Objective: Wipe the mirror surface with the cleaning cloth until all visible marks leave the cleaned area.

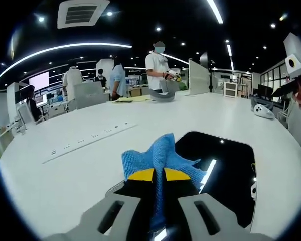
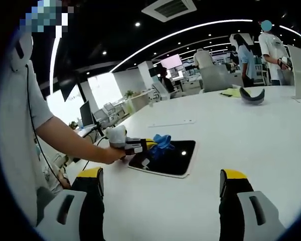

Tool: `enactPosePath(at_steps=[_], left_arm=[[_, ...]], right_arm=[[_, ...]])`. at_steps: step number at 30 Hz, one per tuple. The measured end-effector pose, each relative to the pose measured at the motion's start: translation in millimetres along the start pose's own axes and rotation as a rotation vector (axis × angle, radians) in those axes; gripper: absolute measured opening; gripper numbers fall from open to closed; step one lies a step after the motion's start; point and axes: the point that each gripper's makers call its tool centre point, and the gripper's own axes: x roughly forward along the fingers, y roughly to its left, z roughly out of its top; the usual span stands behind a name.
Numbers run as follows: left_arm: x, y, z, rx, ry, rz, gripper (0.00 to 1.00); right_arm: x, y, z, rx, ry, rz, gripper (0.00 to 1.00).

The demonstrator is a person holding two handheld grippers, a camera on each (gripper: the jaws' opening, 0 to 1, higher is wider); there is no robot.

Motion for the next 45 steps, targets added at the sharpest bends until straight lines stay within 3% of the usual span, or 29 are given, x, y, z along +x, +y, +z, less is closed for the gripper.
enactPosePath(at_steps=[45], left_arm=[[-38.0, -25.0, -14.6, -0.072, -0.013, 0.031, 0.03]], right_arm=[[-3.9, 11.9, 11.3, -0.023, -0.026, 0.018, 0.96]])
